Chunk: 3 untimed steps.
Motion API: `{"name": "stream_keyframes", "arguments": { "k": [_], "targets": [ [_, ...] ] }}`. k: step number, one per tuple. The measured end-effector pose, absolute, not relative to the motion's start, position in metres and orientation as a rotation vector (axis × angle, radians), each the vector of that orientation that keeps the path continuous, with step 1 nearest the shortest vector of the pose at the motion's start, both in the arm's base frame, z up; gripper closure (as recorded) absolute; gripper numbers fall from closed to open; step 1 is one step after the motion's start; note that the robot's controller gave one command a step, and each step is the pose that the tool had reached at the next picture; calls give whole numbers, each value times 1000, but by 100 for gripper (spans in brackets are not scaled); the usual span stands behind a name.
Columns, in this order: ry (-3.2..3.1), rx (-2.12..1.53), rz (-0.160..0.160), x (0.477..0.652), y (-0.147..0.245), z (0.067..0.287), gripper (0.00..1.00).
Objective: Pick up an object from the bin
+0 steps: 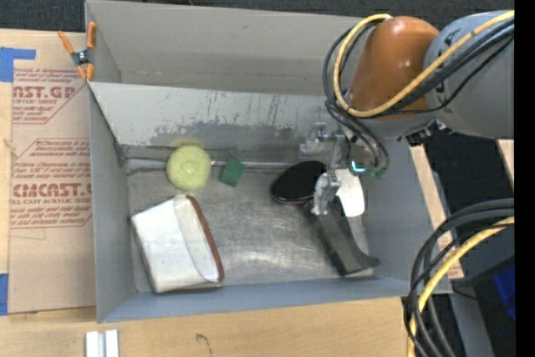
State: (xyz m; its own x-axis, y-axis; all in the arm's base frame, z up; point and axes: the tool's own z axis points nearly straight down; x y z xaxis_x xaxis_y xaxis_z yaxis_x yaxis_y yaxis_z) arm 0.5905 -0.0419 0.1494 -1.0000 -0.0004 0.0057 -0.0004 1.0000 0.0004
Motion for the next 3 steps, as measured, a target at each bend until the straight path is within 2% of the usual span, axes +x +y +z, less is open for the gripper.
{"name": "stream_keyframes", "arguments": {
  "k": [1,2,3],
  "targets": [
    [-3144,1,0,592,-42,154,0],
    [-3152,-76,-1,586,-43,138,0],
    [-3104,-536,-2,583,-23,96,0]
  ]
}}
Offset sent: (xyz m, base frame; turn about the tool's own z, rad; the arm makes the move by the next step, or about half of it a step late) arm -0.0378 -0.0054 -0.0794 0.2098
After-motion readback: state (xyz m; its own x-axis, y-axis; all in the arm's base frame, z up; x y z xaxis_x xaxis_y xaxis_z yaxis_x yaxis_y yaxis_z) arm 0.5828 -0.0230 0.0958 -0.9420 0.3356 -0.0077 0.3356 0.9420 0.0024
